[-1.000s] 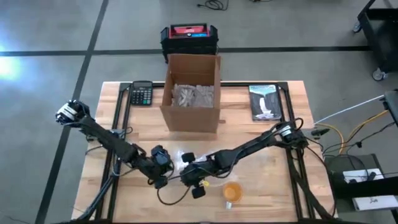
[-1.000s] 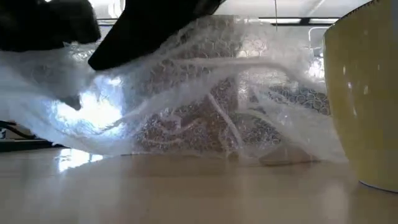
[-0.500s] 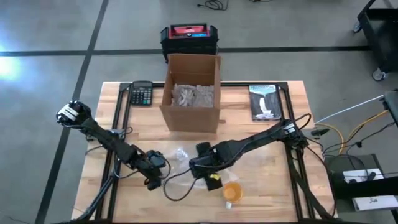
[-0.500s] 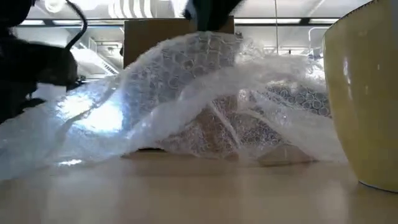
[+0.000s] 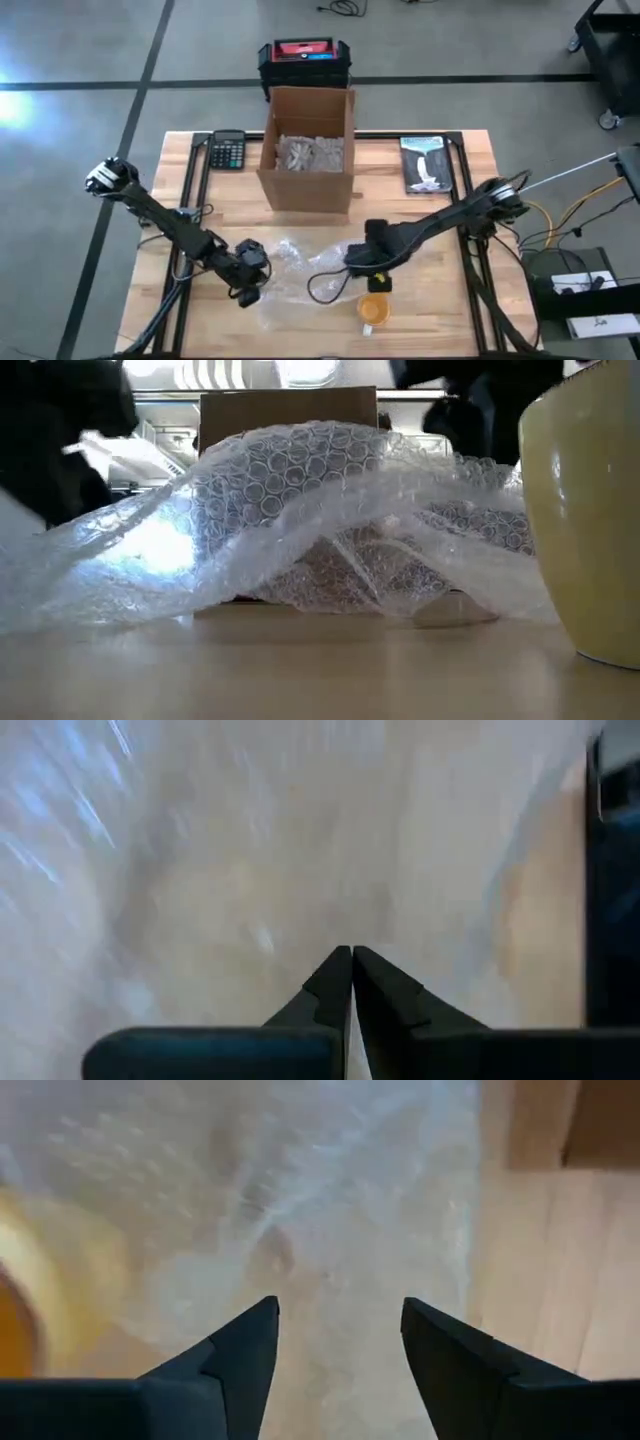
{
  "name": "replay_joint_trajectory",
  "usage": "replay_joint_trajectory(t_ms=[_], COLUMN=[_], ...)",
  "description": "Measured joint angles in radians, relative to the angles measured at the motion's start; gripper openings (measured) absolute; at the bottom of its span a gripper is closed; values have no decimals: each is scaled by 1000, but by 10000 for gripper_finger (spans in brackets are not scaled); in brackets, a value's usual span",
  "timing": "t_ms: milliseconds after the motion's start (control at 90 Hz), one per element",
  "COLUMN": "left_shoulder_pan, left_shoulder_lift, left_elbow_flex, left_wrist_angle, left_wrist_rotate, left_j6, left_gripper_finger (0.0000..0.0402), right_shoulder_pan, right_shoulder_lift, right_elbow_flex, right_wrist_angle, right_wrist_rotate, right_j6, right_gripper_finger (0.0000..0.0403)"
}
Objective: Wrap mug
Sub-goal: Wrap the yellow mug with bubble wrap
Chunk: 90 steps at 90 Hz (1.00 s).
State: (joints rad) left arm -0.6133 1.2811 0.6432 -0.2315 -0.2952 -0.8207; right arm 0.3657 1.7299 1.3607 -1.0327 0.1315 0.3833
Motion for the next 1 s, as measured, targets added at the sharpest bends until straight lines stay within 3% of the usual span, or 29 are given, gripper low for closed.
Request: replay_joint_trajectory(t_ms=[178, 300, 500, 667, 1000], left_shoulder_pan=[30, 37, 13, -21, -29], left_shoulder_lift=[57, 118, 173, 140, -37], left_elbow_flex=[-48, -78, -87, -92, -84], left_wrist_angle=[109, 104, -13, -119, -188], left_wrist_rotate=[-42, 26, 131, 200, 183], left_j6=[57, 22, -147, -220, -236], left_gripper_finger=[0, 0, 0, 0, 0], right_shoulder_pan=[5, 13, 26, 53, 81], right_shoulder_lift=[-125, -140, -129, -151, -302], right_elbow_flex=[-286, -429, -523, -524, -486], right_wrist_angle=[284, 447, 394, 280, 214], right_wrist_rotate=[0, -2, -75, -89, -141], right_j6=[98, 125, 181, 229, 291], right_gripper_finger=[186, 186, 186, 186, 186])
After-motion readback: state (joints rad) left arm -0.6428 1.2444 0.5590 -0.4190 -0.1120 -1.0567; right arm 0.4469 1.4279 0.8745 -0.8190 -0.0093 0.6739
